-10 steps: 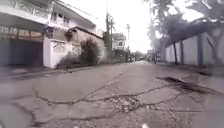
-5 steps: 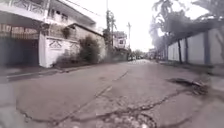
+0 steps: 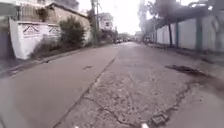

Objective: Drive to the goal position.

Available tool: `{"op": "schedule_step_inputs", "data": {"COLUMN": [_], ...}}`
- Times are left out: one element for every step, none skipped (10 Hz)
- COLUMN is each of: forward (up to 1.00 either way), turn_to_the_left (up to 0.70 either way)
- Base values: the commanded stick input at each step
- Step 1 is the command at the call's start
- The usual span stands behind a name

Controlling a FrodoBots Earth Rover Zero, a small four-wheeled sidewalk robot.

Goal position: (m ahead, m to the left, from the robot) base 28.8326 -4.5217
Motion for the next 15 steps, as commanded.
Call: {"op": "schedule_step_inputs", "data": {"forward": [1.00, 1.00, 1.00, 1.00, 1.00, 1.00, 1.00, 1.00, 1.00, 1.00, 1.00, 1.00, 1.00, 1.00, 1.00], "turn_to_the_left": [0.01, 0.01, 0.01, 0.01, 0.01, 0.01, 0.01, 0.01, 0.01, 0.01, 0.01, 0.01, 0.01, 0.01, 0.01]}}
